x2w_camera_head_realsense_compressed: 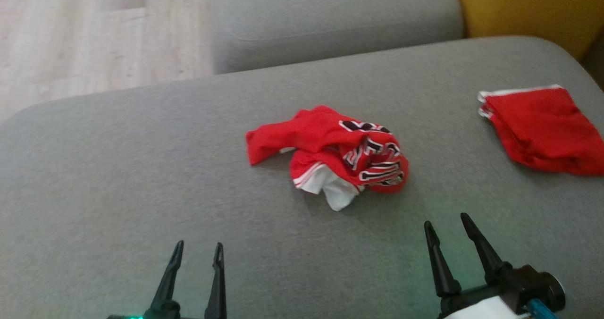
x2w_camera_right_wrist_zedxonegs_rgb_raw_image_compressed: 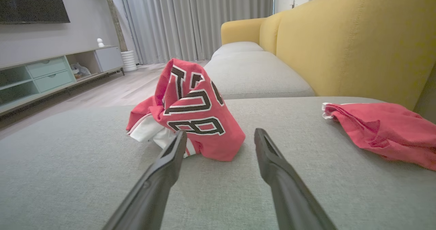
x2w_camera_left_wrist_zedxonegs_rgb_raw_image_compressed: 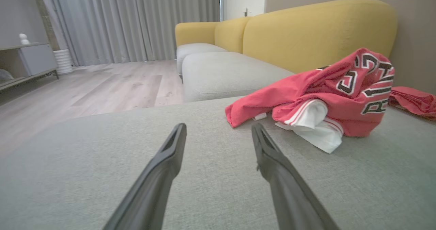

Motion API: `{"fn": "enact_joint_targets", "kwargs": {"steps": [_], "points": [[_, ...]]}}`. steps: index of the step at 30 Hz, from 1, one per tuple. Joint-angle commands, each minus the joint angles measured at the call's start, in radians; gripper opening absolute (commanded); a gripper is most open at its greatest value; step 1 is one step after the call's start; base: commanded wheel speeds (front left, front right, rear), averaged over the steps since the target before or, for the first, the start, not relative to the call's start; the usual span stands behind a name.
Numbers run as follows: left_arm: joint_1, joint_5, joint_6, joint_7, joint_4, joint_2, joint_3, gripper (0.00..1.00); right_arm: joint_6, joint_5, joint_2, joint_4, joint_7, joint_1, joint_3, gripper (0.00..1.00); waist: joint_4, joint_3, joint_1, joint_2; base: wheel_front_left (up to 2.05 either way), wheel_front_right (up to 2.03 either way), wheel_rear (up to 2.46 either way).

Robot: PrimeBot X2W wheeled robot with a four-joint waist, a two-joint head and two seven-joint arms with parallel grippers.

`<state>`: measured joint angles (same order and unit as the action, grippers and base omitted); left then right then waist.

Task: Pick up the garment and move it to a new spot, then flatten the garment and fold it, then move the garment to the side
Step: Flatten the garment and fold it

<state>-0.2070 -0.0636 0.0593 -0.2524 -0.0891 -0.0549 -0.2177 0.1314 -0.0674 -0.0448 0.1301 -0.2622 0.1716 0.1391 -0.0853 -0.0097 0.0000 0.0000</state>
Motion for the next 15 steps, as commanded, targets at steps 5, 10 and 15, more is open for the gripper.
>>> {"fn": "enact_joint_targets", "kwargs": {"steps": [5,10,15], "points": [[0.094,0.003,-0.022,-0.009,-0.005,0.005,0.006,1.00,-0.001,0.019,-0.005,-0.040,0.000,-0.066,0.033,1.00,-0.091,0.061,0.0000,0.0000,0.00,0.00,0.00],[0.183,0.030,-0.053,-0.009,-0.077,0.005,-0.023,1.00,-0.001,0.018,-0.005,-0.051,0.000,-0.099,0.041,1.00,-0.165,0.124,0.0000,0.0000,0.00,0.00,0.00],[0.298,0.045,-0.081,-0.009,-0.174,0.005,-0.054,1.00,-0.001,0.006,-0.005,-0.056,0.000,-0.126,0.050,1.00,-0.225,0.193,0.0000,0.0000,0.00,0.00,0.00]]}}
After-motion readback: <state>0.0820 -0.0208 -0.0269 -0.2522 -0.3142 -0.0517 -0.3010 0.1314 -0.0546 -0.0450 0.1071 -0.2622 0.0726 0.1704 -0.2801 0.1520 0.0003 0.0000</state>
